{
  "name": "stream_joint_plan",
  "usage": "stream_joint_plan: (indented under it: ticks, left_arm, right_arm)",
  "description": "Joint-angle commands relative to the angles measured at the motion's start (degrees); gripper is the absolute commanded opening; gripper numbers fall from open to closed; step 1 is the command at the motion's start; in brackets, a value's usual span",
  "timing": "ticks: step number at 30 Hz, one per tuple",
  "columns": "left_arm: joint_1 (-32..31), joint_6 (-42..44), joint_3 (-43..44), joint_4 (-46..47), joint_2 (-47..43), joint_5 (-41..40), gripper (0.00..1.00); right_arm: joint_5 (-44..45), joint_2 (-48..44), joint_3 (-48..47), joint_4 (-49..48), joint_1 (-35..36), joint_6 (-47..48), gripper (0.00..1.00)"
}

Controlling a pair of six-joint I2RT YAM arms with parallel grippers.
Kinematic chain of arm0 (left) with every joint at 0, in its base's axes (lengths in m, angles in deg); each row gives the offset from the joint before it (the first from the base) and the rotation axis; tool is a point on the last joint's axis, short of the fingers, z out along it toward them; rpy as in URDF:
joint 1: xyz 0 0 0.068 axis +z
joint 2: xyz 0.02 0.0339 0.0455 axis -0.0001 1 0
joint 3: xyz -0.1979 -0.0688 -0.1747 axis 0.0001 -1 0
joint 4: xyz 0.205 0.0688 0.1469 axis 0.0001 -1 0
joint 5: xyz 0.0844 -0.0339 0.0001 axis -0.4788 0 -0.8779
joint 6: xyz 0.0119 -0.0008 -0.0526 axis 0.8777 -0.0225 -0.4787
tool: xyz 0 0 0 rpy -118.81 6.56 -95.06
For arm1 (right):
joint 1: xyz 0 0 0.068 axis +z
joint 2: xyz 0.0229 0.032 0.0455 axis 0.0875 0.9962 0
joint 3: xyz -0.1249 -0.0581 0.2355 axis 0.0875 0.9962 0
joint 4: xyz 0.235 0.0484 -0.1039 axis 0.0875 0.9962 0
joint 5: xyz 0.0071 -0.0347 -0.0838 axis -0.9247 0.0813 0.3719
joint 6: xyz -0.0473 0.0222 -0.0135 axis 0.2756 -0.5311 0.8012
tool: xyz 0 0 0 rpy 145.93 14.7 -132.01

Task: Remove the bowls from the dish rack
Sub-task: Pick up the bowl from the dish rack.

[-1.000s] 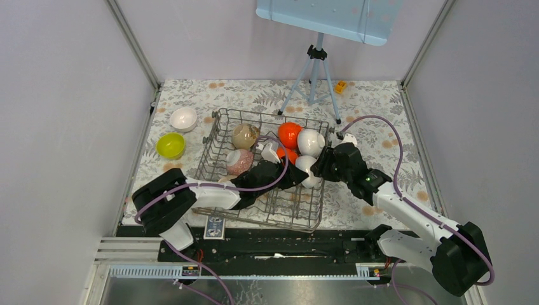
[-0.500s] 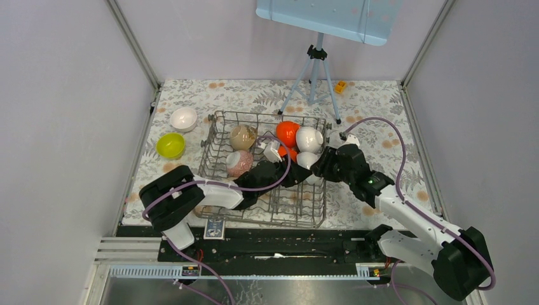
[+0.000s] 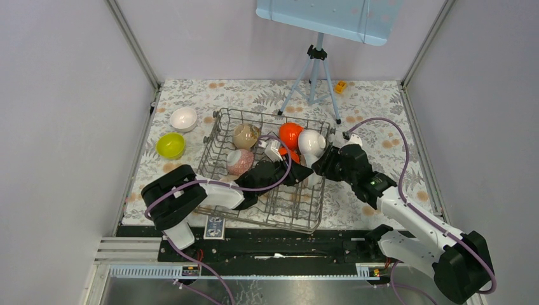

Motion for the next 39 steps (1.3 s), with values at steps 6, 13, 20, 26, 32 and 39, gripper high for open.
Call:
stream_joint_plan:
  ticks: [6, 13, 20, 26, 32, 39]
  left_arm:
    - [-0.78, -0.16, 1.57, 7.9, 0.4, 4.15, 0.23]
    - [-0.8, 0.56, 1.81, 7.61, 0.49, 4.36, 0.01]
    - [-0.78, 0.58, 1.45, 8.47, 0.54, 4.51, 0.0]
    - [-0.7, 0.93, 1.26, 10.36, 0.29, 5.51, 0.0]
    - [-0.39, 1.24, 1.31, 11.06, -0.8, 6.7, 0.0]
    - [0.05, 1.3, 0.89, 10.79, -2.51, 7.81, 0.0]
  right_arm:
    - [-1.08, -0.02, 0.49, -0.81, -0.04, -0.55, 0.52]
    - [-0.72, -0.64, -0.43, 0.23, -0.18, -0.54, 0.55]
    - [-0.08, -1.83, -2.82, 2.53, -0.37, -0.44, 0.72]
    - [0.33, -3.48, -5.99, 5.72, -0.49, -0.61, 0.92]
    - [0.46, -6.16, -9.56, 9.28, -0.53, 0.47, 0.95]
    - [0.64, -8.75, -10.73, 11.84, -0.51, 1.78, 0.95]
